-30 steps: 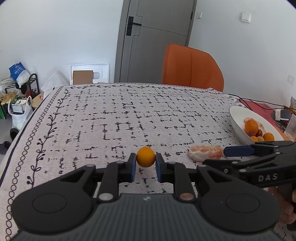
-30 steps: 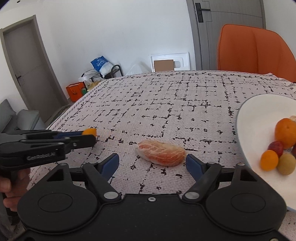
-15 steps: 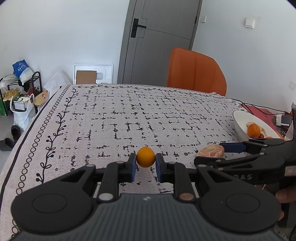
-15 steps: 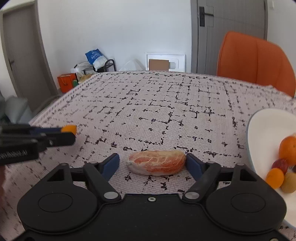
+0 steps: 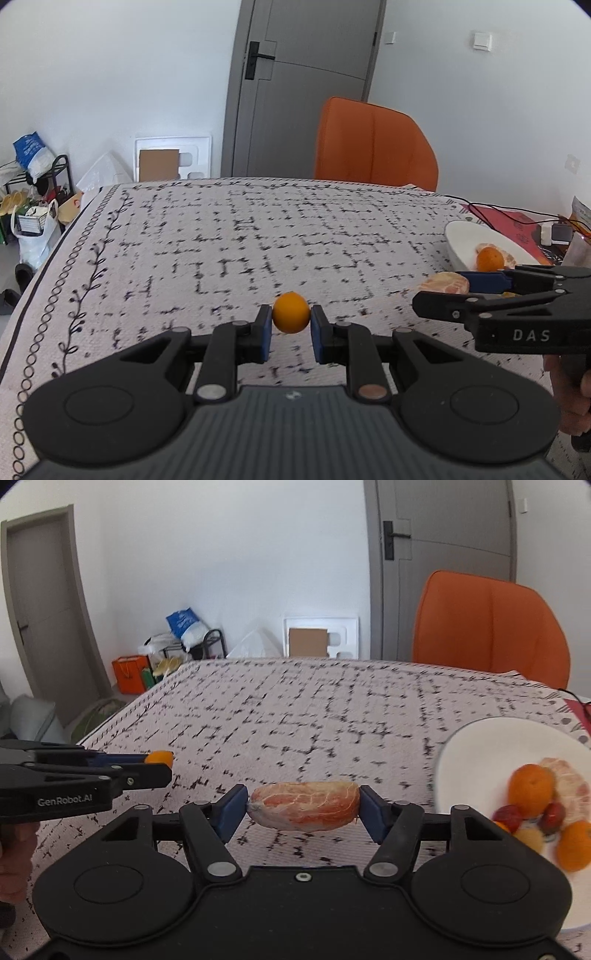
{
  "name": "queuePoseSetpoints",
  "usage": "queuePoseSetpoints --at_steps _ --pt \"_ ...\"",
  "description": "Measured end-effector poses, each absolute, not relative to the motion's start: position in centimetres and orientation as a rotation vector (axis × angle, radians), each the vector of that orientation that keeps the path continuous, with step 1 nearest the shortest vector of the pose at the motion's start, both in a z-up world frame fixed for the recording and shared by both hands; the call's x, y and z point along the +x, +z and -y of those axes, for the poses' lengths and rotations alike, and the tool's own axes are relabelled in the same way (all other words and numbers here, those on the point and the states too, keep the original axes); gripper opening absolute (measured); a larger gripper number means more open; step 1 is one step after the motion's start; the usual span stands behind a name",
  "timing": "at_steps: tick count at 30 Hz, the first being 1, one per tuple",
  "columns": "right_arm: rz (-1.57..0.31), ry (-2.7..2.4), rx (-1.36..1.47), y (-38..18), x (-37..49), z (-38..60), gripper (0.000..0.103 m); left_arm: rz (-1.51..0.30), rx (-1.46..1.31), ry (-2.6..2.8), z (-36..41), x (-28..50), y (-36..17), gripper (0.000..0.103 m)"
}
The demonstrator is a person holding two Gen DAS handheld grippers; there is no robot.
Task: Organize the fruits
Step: 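Grasp the small orange with the left gripper while the right gripper grasps the pomelo segment, then carry the small orange and pomelo segment in both grippers over the bowl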
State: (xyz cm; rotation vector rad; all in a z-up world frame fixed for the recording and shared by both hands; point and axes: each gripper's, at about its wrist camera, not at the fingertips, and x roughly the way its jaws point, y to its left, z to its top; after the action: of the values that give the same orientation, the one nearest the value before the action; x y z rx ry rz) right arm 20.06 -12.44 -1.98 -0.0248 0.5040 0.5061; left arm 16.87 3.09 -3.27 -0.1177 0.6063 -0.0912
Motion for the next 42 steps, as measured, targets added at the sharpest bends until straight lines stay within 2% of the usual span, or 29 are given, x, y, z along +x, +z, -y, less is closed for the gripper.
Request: queuePoseSetpoints --at_steps 33,38,42 --pt "-0.445 0.285 0.098 -1.9 18.7 23.9 0.063 -0.585 -0.014 -0.269 7.3 20.4 -1.5 0.02" --pt "-0.455 0.25 0.123 -2.4 18.8 25.5 0.068 -0.594 0.003 -0.298 9.0 21.3 -1.8 0.02" --pt "-0.44 0.228 0.137 -2.4 18.4 26.9 0.086 -0.6 0.016 -0.317 10.3 22.0 -1.9 0.02"
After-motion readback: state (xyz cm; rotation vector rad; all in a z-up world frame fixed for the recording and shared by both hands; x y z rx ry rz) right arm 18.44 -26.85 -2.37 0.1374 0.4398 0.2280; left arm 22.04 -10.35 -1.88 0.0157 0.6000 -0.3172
